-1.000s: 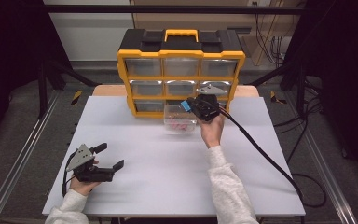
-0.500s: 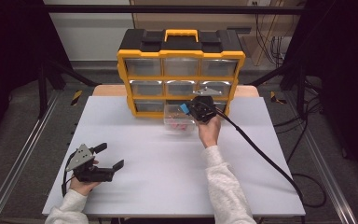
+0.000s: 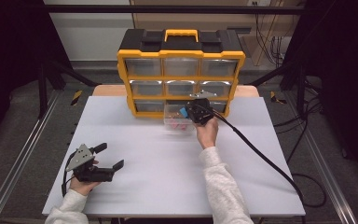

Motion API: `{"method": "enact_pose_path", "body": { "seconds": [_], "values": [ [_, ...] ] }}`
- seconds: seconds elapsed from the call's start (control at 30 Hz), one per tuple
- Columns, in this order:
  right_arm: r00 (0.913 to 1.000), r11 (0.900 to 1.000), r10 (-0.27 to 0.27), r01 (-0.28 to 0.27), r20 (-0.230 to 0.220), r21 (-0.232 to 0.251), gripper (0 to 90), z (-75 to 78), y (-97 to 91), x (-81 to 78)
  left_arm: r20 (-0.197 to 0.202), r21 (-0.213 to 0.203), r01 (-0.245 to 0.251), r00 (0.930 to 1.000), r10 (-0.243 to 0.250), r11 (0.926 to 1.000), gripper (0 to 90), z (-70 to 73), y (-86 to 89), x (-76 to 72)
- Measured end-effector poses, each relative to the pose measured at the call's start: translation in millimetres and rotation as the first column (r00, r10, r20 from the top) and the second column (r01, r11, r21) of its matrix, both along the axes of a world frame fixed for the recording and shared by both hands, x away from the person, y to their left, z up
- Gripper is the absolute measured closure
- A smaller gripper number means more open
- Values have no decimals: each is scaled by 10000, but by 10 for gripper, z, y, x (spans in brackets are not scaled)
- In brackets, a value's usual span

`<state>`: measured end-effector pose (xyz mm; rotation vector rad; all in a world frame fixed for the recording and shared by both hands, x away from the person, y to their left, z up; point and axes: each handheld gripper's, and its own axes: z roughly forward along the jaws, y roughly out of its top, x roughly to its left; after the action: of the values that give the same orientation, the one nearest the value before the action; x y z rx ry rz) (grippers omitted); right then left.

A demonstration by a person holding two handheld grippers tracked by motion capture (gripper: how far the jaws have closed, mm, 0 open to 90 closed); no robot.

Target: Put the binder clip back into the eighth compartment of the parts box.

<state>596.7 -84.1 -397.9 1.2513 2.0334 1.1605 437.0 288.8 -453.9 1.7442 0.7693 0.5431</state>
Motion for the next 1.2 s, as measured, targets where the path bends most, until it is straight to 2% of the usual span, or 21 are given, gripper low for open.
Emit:
{"method": "enact_pose_path", "body": {
  "seconds": [0.37,0.57,0.7,0.8,0.97,1.07,1.2],
  "values": [
    [9993,9999,108,-110,-372,-45,879,-86,-9,13,-4,1,8,10000,-8,10000,28,1,0,-1],
    [9996,9992,265,-264,-32,292,751,21,-80,-37,-1,-14,5,10000,-5,10000,28,2,3,-2],
    [9978,9962,542,-566,382,657,574,131,-156,-126,1,-28,5,10000,-5,10000,28,2,3,-2],
    [9939,9889,827,-910,733,1178,408,191,-221,-209,8,-22,5,10000,-5,10000,28,2,2,-2],
    [9860,9852,958,-1135,1368,1283,221,268,-287,-362,7,-30,-1,10000,1,10000,28,2,1,-4],
    [9807,9842,1015,-1235,1672,1272,144,300,-311,-444,-5,-35,7,10000,-7,10000,28,0,3,-1],
    [9782,9822,1069,-1317,1780,1340,66,334,-327,-554,4,-27,16,10000,-16,10000,28,0,2,0]
  ]
}}
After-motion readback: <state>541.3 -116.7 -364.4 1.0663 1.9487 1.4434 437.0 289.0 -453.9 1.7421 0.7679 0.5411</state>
